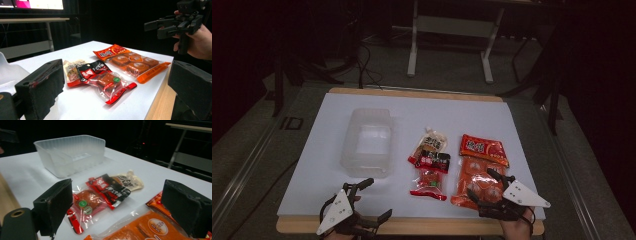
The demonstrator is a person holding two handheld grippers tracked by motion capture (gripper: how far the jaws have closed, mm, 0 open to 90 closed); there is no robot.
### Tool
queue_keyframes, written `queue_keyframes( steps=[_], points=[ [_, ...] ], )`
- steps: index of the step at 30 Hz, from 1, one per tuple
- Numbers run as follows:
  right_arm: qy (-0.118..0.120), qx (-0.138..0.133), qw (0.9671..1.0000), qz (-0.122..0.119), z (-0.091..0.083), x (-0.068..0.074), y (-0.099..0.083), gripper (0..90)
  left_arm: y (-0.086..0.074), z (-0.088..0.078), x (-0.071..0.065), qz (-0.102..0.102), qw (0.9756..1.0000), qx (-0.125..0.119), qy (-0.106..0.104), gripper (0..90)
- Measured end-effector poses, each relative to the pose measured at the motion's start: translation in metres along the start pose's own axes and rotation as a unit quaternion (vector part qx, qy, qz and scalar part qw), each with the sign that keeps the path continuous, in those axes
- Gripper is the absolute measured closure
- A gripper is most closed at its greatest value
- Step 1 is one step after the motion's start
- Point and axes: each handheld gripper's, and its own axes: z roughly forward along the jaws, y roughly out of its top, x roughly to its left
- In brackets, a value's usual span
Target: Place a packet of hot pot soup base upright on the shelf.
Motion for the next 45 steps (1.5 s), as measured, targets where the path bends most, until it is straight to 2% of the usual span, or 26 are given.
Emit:
queue_keyframes(
  steps=[3, 4, 6, 8, 9, 11, 14, 16, 19, 21, 24, 32, 36, 40, 41, 43, 45],
  points=[
    [-0.003, 0.003, 0.9999, -0.012, 0.0, 0.001, 0.002, 10.4, 0.0, 0.0, 0.0, 0.004, 1.0, 0.001, 0.005, 1.1],
    [-0.002, 0.008, 1.0, -0.004, -0.001, 0.003, 0.004, 10.4, 0.0, 0.0, 0.0, 0.005, 1.0, 0.002, 0.004, 1.1],
    [0.006, 0.006, 1.0, 0.0, -0.002, 0.003, 0.005, 10.4, 0.001, 0.0, -0.001, 0.007, 1.0, 0.001, 0.006, 1.1],
    [0.008, 0.009, 0.9999, -0.003, -0.002, 0.005, 0.006, 10.4, 0.001, 0.0, -0.001, 0.008, 1.0, 0.002, 0.005, 1.1],
    [0.021, 0.006, 0.9997, -0.01, -0.003, 0.007, 0.008, 10.4, 0.001, 0.0, -0.001, 0.011, 0.9999, 0.003, 0.002, 1.1],
    [0.029, 0.009, 0.9994, -0.019, -0.003, 0.01, 0.01, 10.4, 0.001, 0.0, -0.002, 0.011, 0.9999, 0.003, 0.0, 1.1],
    [0.034, 0.01, 0.9992, -0.018, -0.002, 0.012, 0.011, 10.3, 0.001, 0.001, -0.003, 0.012, 0.9999, 0.004, -0.004, 1.1],
    [0.019, 0.004, 0.9994, -0.027, -0.004, 0.014, 0.012, 10.3, 0.001, 0.002, -0.003, 0.013, 0.9999, 0.006, -0.004, 1.1],
    [0.011, -0.005, 0.9997, -0.023, -0.006, 0.014, 0.013, 10.4, 0.0, 0.002, -0.003, 0.014, 0.9999, 0.007, -0.006, 1.1],
    [0.011, -0.006, 0.9997, -0.023, -0.006, 0.014, 0.013, 10.4, 0.0, 0.002, -0.004, 0.016, 0.9998, 0.01, -0.004, 1.1],
    [-0.001, 0.002, 0.9993, -0.037, -0.004, 0.017, 0.01, 10.4, 0.0, 0.002, -0.004, 0.017, 0.9998, 0.012, -0.004, 1.1],
    [0.001, -0.006, 0.999, -0.044, -0.005, 0.022, 0.013, 10.4, 0.0, 0.002, -0.003, 0.018, 0.9998, 0.012, -0.003, 1.1],
    [0.009, -0.009, 0.9986, -0.052, -0.007, 0.023, 0.022, 10.4, 0.001, 0.002, -0.004, 0.019, 0.9998, 0.01, -0.003, 1.1],
    [0.022, -0.014, 0.9985, -0.049, -0.009, 0.02, 0.029, 10.3, 0.001, 0.001, -0.004, 0.022, 0.9998, 0.006, 0.001, 1.1],
    [0.016, -0.017, 0.9983, -0.053, -0.01, 0.02, 0.031, 10.4, 0.001, 0.001, -0.004, 0.023, 0.9997, 0.003, 0.007, 1.2],
    [0.015, -0.021, 0.9985, -0.048, -0.011, 0.019, 0.035, 10.3, 0.002, 0.0, -0.002, 0.014, 0.9998, 0.003, 0.01, 1.4],
    [0.001, -0.029, 0.9983, -0.05, -0.014, 0.017, 0.04, 10.3, 0.002, -0.001, 0.0, 0.002, 1.0, 0.001, 0.009, 1.4]
  ],
)
